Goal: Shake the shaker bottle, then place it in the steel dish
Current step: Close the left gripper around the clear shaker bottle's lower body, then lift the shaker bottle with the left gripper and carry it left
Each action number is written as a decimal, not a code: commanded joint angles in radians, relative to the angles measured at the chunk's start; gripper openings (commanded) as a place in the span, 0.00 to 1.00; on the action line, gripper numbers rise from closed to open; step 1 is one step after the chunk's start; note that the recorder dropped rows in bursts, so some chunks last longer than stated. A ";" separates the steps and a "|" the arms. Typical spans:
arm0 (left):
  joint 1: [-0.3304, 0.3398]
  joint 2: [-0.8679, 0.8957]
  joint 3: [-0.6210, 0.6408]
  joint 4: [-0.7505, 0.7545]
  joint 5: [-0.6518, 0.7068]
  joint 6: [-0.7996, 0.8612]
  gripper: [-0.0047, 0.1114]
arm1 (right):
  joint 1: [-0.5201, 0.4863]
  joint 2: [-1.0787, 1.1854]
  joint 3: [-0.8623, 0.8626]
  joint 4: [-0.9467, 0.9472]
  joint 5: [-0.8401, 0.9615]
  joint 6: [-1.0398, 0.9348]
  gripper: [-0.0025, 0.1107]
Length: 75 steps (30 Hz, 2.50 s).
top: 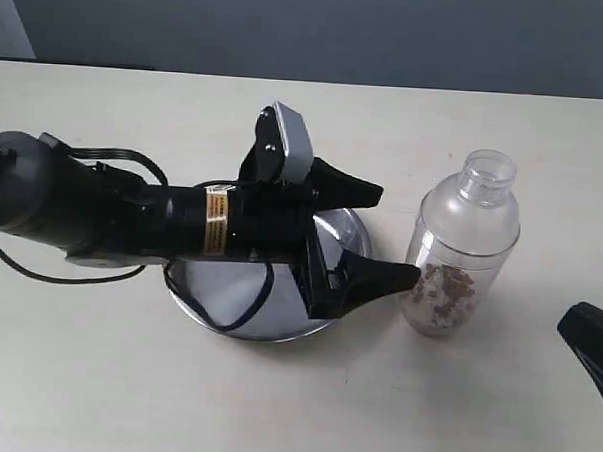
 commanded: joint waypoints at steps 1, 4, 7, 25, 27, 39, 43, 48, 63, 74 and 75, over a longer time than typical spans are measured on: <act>-0.004 0.032 -0.017 -0.072 -0.024 0.054 0.87 | -0.003 -0.004 0.002 -0.004 -0.005 -0.004 0.01; -0.007 0.071 -0.032 -0.109 -0.033 0.064 0.87 | -0.003 -0.004 0.002 -0.004 -0.005 -0.004 0.01; -0.015 0.144 -0.041 -0.122 -0.095 0.073 0.87 | -0.003 -0.004 0.002 -0.004 -0.005 -0.004 0.01; -0.135 0.300 -0.106 -0.274 -0.159 0.256 0.87 | -0.003 -0.004 0.002 -0.004 -0.005 -0.004 0.01; -0.135 0.300 -0.122 -0.279 -0.159 0.256 0.87 | -0.003 -0.004 0.002 -0.004 -0.005 -0.004 0.01; -0.196 0.349 -0.253 -0.299 -0.082 0.248 0.87 | -0.003 -0.004 0.002 -0.004 -0.005 -0.004 0.01; -0.197 0.371 -0.275 -0.320 -0.045 0.245 0.87 | -0.003 -0.004 0.002 -0.004 -0.002 -0.004 0.01; -0.197 0.379 -0.290 -0.347 -0.026 0.245 0.87 | -0.003 -0.004 0.002 -0.004 -0.002 -0.004 0.01; -0.204 0.419 -0.397 -0.364 0.068 0.121 0.87 | -0.003 -0.004 0.002 -0.004 -0.004 -0.004 0.01; -0.204 0.464 -0.425 -0.390 0.004 0.103 0.87 | -0.003 -0.004 0.002 -0.004 -0.004 -0.004 0.01; -0.204 0.464 -0.427 -0.390 0.005 0.103 0.87 | -0.003 -0.004 0.002 -0.004 -0.004 -0.004 0.01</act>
